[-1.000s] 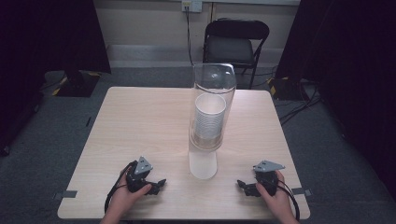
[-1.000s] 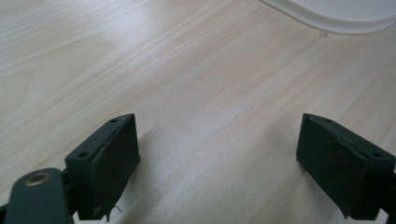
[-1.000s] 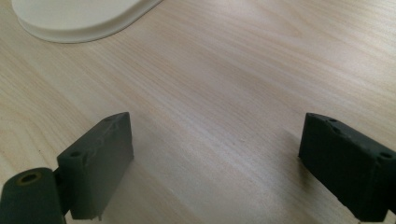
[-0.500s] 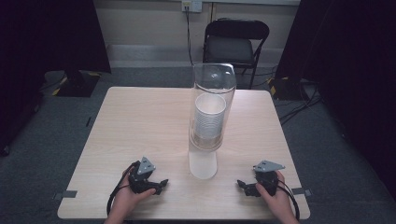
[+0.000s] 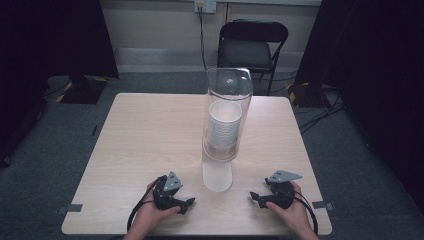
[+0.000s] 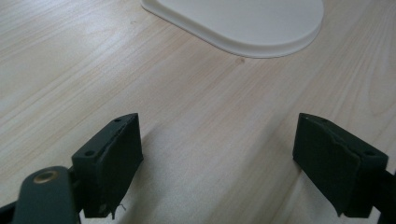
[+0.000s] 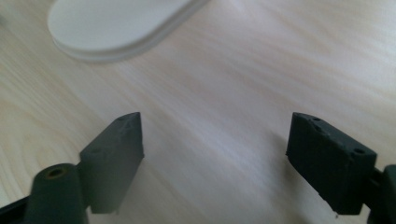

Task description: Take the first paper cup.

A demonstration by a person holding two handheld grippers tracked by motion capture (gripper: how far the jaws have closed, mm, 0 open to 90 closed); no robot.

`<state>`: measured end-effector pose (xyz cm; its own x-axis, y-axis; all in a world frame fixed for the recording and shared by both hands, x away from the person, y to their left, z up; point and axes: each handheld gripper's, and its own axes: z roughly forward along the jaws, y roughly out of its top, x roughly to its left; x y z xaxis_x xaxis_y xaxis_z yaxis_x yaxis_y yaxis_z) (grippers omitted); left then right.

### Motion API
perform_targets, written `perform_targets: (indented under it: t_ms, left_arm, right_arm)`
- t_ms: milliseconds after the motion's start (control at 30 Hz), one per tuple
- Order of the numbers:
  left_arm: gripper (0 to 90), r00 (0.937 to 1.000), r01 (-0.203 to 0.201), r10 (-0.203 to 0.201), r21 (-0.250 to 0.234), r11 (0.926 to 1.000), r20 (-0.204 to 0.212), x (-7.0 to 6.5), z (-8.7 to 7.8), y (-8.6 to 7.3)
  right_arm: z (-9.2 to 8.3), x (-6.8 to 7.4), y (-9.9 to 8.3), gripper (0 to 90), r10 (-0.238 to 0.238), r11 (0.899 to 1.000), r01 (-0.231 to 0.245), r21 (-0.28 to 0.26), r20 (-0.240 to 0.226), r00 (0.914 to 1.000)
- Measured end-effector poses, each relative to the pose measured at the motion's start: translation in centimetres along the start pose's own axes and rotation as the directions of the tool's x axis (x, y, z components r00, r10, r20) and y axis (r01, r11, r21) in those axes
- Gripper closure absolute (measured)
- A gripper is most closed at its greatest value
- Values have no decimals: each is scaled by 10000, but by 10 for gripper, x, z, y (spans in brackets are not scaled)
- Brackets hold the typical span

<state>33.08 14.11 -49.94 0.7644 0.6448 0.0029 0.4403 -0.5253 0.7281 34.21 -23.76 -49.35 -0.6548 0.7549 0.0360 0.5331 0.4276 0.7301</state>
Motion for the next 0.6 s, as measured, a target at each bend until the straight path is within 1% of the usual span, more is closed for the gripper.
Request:
perform_targets:
  t_ms: [33, 67, 100, 133, 167, 200, 233, 267, 300, 333, 367, 400, 433, 467, 533, 600]
  left_arm:
    - [153, 10000, 24, -23, -18, 10000, 48, 0, 0, 0]
    - [154, 10000, 28, -28, 21, 10000, 23, 0, 0, 0]
    - [157, 10000, 28, -28, 21, 10000, 23, 0, 0, 0]
    - [157, 10000, 53, -53, 65, 10000, 12, 0, -1, -1]
    - [157, 10000, -32, 32, 52, 10000, 35, 0, -1, -1]
    - [155, 10000, -20, 19, 48, 10000, 30, 0, -1, -1]
    - [154, 10000, -14, 14, 45, 10000, 30, 0, -1, -1]
    - [154, 10000, -21, 21, 98, 9999, -4, 0, -1, -1]
    - [154, 10000, -20, 20, 100, 9999, 0, 0, -1, -1]
    - [154, 10000, -20, 20, 100, 9999, 0, 0, -1, -1]
    - [154, 10000, -22, 22, 101, 9999, -4, 0, -1, -1]
    - [155, 10000, -22, 22, 101, 9999, -4, 0, -1, -1]
    - [154, 10000, -29, 29, 108, 9999, -3, 0, -1, -1]
    - [154, 10000, -21, 21, 98, 9999, -2, 0, -1, -1]
    - [154, 10000, -21, 21, 100, 9999, -4, 0, -1, -1]
    - [152, 10000, -22, 21, 57, 10000, 25, 0, -1, -1]
  right_arm:
    - [1, 4, 6, 144, -84, 9999, 84, -111, 50, 10000]
    - [1, 6, 10, 149, -183, 9997, 183, -159, 1, 9998]
    - [2, 9, 16, 150, -287, 9992, 282, -268, -160, 9995]
    - [2, 9, 16, 150, -287, 9992, 282, -268, -160, 9995]
    - [2, 12, 23, 139, -262, 9989, 250, -402, -293, 9992]
    - [3, 18, 35, 141, -179, 9975, 134, -697, -639, 9978]
    - [3, 20, 42, 144, -161, 9964, 91, -843, -823, 9965]
    - [3, 23, 48, 148, -269, 9949, 169, -995, -1000, 9946]
    - [3, 26, 54, 151, -374, 9929, 250, -1163, -1058, 9937]
    - [3, 26, 54, 151, -374, 9929, 250, -1163, -1058, 9937]
    - [4, 32, 65, 162, -552, 9897, 402, -1376, -1066, 9928]
    - [4, 32, 65, 162, -552, 9897, 402, -1376, -1066, 9928]
    - [5, 36, 75, 194, -521, 9867, 310, -1596, -1300, 9902]
    - [6, 38, 79, 193, -537, 9847, 310, -1716, -1293, 9902]
    - [7, 41, 86, 208, -603, 9837, 345, -1763, -1433, 9878]
    - [9, 44, 93, 204, -658, 9810, 359, -1905, -1529, 9861]
